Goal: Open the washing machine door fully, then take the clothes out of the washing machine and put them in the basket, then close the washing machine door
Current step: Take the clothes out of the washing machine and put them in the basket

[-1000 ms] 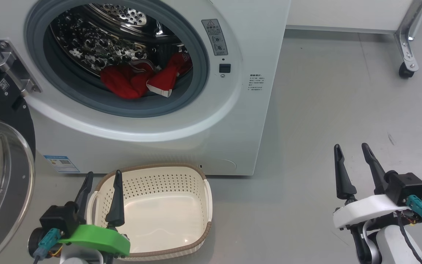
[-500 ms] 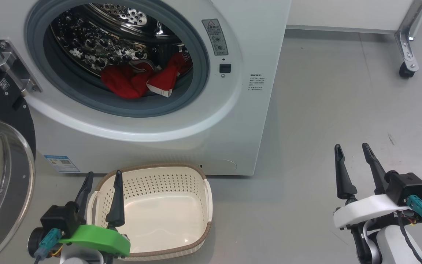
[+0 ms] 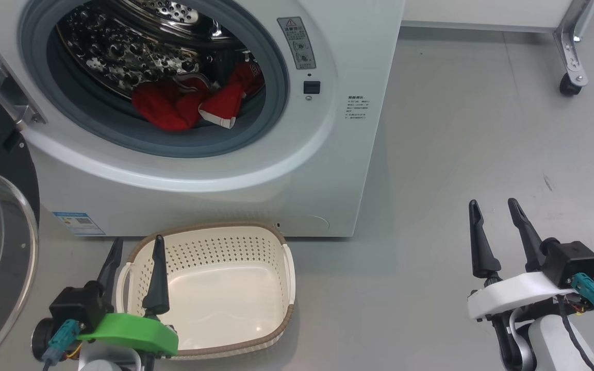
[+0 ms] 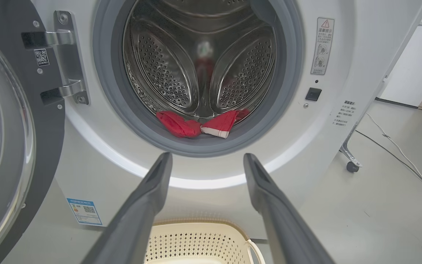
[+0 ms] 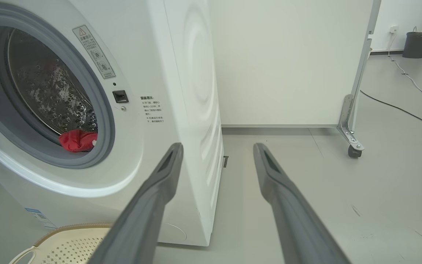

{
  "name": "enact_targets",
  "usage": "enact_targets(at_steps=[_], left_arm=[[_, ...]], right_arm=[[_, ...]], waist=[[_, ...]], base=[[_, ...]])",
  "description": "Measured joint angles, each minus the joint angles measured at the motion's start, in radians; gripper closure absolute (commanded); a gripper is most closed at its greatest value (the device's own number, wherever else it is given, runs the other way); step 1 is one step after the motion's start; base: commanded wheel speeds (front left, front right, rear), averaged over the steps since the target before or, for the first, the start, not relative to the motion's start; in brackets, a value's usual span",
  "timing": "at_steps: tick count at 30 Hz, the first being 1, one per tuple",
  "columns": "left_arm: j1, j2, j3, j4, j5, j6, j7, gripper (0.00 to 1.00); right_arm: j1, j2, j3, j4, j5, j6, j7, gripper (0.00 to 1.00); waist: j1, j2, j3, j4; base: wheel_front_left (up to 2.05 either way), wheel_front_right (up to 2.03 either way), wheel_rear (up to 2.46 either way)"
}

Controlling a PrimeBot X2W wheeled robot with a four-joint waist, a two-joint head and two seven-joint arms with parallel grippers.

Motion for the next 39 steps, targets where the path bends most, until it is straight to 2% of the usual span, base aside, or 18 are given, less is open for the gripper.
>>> enact_targets(at_steps=[9, 13, 17, 28, 36, 39], left_arm=[[-0.014, 0.017, 0.03, -0.033, 0.041, 0.065, 0.0, 0.0], [-0.061, 0.033, 0.041, -0.045, 0.09, 0.112, 0.001, 0.0], [-0.122, 0.05, 0.042, -0.048, 0.119, 0.13, 0.034, 0.0], [-0.358, 0.133, 0.087, -0.047, 0.177, 0.151, 0.181, 0.0], [-0.558, 0.211, 0.17, 0.042, 0.222, 0.165, 0.286, 0.0], [-0.617, 0.224, 0.176, 0.082, 0.252, 0.165, 0.327, 0.0]], right_arm=[[-0.002, 0.004, 0.006, -0.017, 0.001, 0.0, 0.0, 0.0], [-0.003, 0.009, 0.005, -0.021, 0.006, 0.0, 0.0, 0.0], [-0.005, 0.015, 0.009, -0.022, 0.022, 0.0, 0.0, 0.0], [-0.081, 0.03, 0.035, -0.041, 0.043, 0.008, 0.0, 0.0], [-0.137, 0.035, 0.048, -0.041, 0.057, 0.009, 0.0, 0.0], [-0.148, 0.038, 0.05, -0.04, 0.06, 0.009, 0.0, 0.0]], waist=[[0.0, 0.0, 0.076, -0.031], [-0.0001, 0.0, 0.123, -0.052], [0.0, 0.0, 0.173, -0.079], [-0.0001, 0.0, 0.314, -0.178], [0.0, 0.0, 0.403, -0.26], [0.0, 0.0, 0.431, -0.287]], base=[[0.0, 0.0, 0.0], [0.0, 0.0, 0.0], [0.0, 0.0, 0.0], [0.0, 0.0, 0.0], [0.0, 0.0, 0.0], [0.0, 0.0, 0.0]])
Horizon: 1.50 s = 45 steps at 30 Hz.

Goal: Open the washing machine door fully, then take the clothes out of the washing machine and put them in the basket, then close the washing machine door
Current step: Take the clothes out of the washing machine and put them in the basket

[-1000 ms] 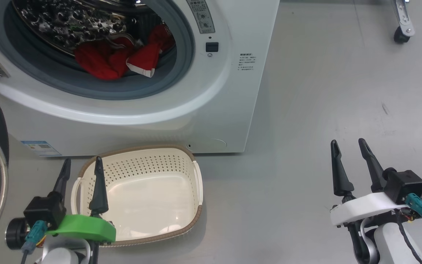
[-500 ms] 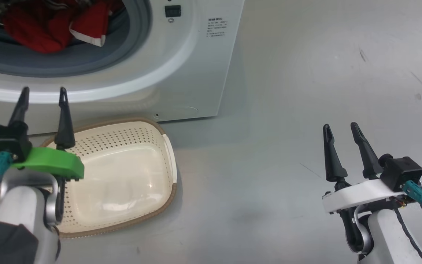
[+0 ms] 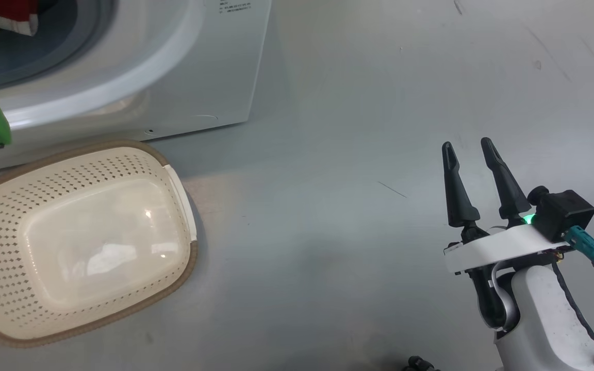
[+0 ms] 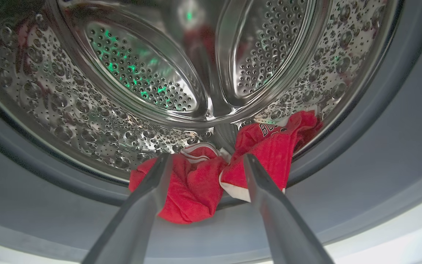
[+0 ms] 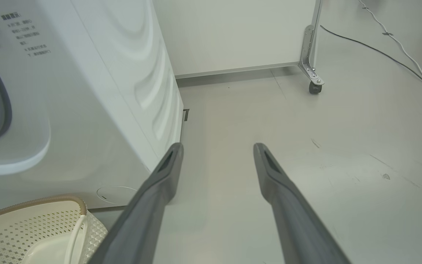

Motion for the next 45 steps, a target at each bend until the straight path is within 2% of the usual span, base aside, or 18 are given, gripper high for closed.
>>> enact_targets(at_steps=[10, 19, 24, 45], left_arm=[[-0.135, 0.072, -0.008, 0.146, 0.109, 0.003, 0.126, 0.0], [-0.213, 0.087, 0.055, 0.255, 0.156, 0.003, 0.189, 0.0], [-0.265, 0.126, 0.083, 0.28, 0.221, 0.005, 0.222, 0.0], [-0.372, 0.089, 0.114, 0.394, 0.277, 0.008, 0.284, 0.0]], right_arm=[[-0.043, 0.008, 0.008, 0.005, 0.03, 0.0, 0.0, 0.0], [-0.047, 0.01, 0.009, 0.019, 0.034, 0.0, 0.0, 0.0], [-0.062, 0.012, 0.011, 0.018, 0.04, 0.0, 0.0, 0.0], [-0.083, 0.012, 0.023, 0.018, 0.049, 0.0, 0.0, 0.0]], waist=[[0.0, 0.0, 0.074, -0.059], [0.0, 0.0, 0.099, -0.083], [0.0, 0.0, 0.113, -0.089], [-0.0001, 0.0, 0.158, -0.097]], base=[[0.0, 0.0, 0.0], [0.0, 0.0, 0.0], [0.0, 0.0, 0.0], [0.0, 0.0, 0.0]])
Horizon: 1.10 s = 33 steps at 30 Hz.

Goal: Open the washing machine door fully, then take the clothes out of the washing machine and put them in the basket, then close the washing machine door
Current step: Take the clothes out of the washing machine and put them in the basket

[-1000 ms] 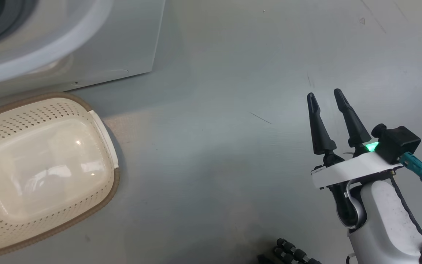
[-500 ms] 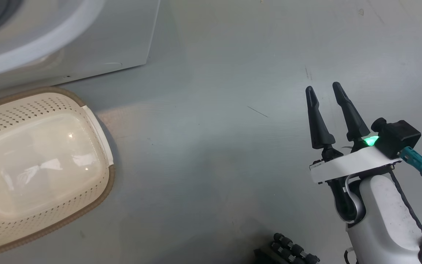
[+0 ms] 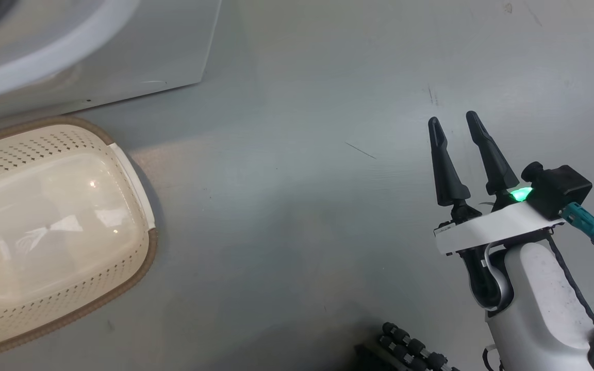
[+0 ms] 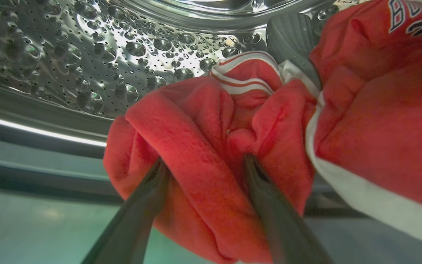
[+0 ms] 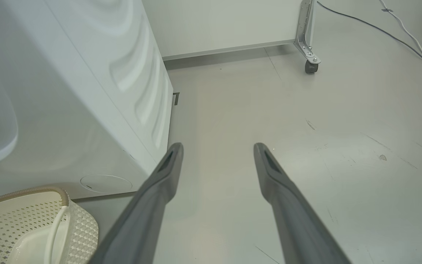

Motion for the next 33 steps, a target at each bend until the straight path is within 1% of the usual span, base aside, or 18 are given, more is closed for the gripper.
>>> enact_targets(at_steps=[6, 7, 8, 9, 13, 19, 27, 33], left_arm=[[-0.023, -0.001, 0.008, 0.018, 0.009, 0.0, 0.004, 0.0], [-0.028, -0.003, 0.011, 0.022, 0.009, 0.0, 0.008, 0.32], [-0.031, -0.006, 0.014, 0.025, 0.009, 0.0, 0.008, 0.75], [-0.033, -0.008, 0.015, 0.029, 0.009, 0.0, 0.008, 1.0], [-0.045, -0.021, 0.015, 0.044, 0.021, 0.0, 0.008, 1.0], [-0.053, -0.027, 0.018, 0.058, 0.026, 0.0, -0.004, 1.0], [-0.048, -0.06, 0.038, 0.096, 0.024, 0.0, -0.091, 1.0], [-0.016, -0.101, 0.048, 0.128, -0.003, 0.0, -0.161, 1.0]], right_arm=[[-0.007, 0.0, 0.0, 0.0, 0.0, 0.0, 0.0, 0.0], [-0.008, 0.0, 0.0, 0.0, 0.0, 0.0, 0.0, 0.0], [-0.009, 0.0, 0.0, 0.0, 0.0, 0.0, 0.0, 0.0], [-0.01, 0.0, 0.0, 0.0, 0.0, 0.0, 0.0, 0.0], [-0.017, 0.0, 0.0, 0.0, 0.001, 0.0, 0.0, 0.0], [-0.02, 0.0, 0.0, 0.0, 0.002, 0.0, 0.0, 0.0], [-0.022, 0.001, -0.004, 0.013, 0.001, 0.0, 0.0, 0.0], [-0.022, 0.001, -0.026, 0.016, -0.013, 0.0, 0.0, 0.0]], waist=[[0.0, 0.0, 0.008, -0.002], [0.0, 0.0, 0.008, -0.002], [0.0, 0.0, 0.009, -0.002], [0.0, 0.0, 0.009, -0.002], [0.0, 0.0, 0.01, -0.001], [0.0, 0.0, 0.007, 0.003], [0.0, 0.0, -0.024, 0.012], [0.0, 0.0, -0.066, 0.024]], base=[[0.0, 0.0, 0.0], [0.0, 0.0, 0.0], [0.0, 0.0, 0.0], [0.0, 0.0, 0.0], [0.0, 0.0, 0.0], [0.0, 0.0, 0.0], [0.0, 0.0, 0.0], [0.0, 0.0, 0.0]])
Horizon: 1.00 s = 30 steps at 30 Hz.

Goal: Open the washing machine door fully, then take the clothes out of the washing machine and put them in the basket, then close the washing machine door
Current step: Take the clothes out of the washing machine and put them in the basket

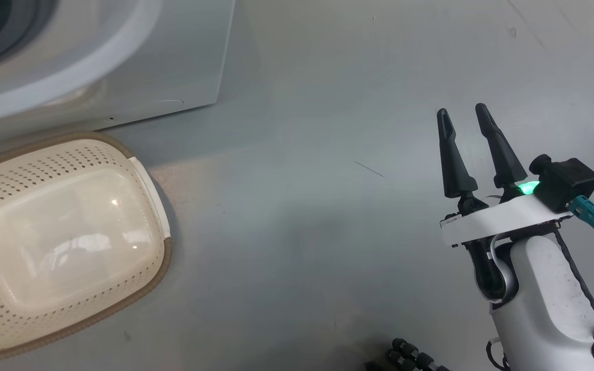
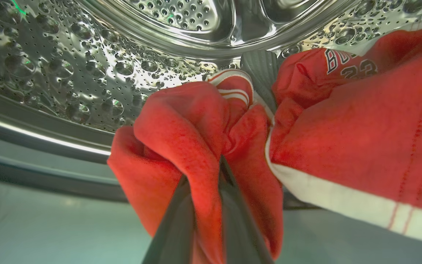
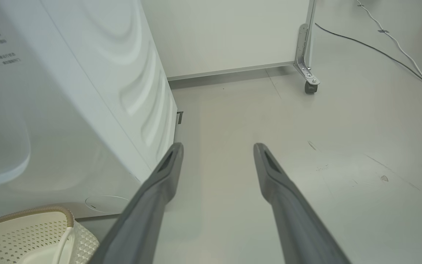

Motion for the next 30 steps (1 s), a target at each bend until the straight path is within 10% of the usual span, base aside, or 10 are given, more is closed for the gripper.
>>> enact_targets(at_steps=[30], left_arm=[[0.275, -0.163, -0.014, 0.121, -0.098, -0.108, -0.323, 1.0]], right_arm=[[0.114, -0.029, -0.052, 0.046, -0.062, 0.0, 0.0, 0.0]], waist=[[0.0, 0.0, -0.303, 0.148]], base=[[0.0, 0.0, 0.0]])
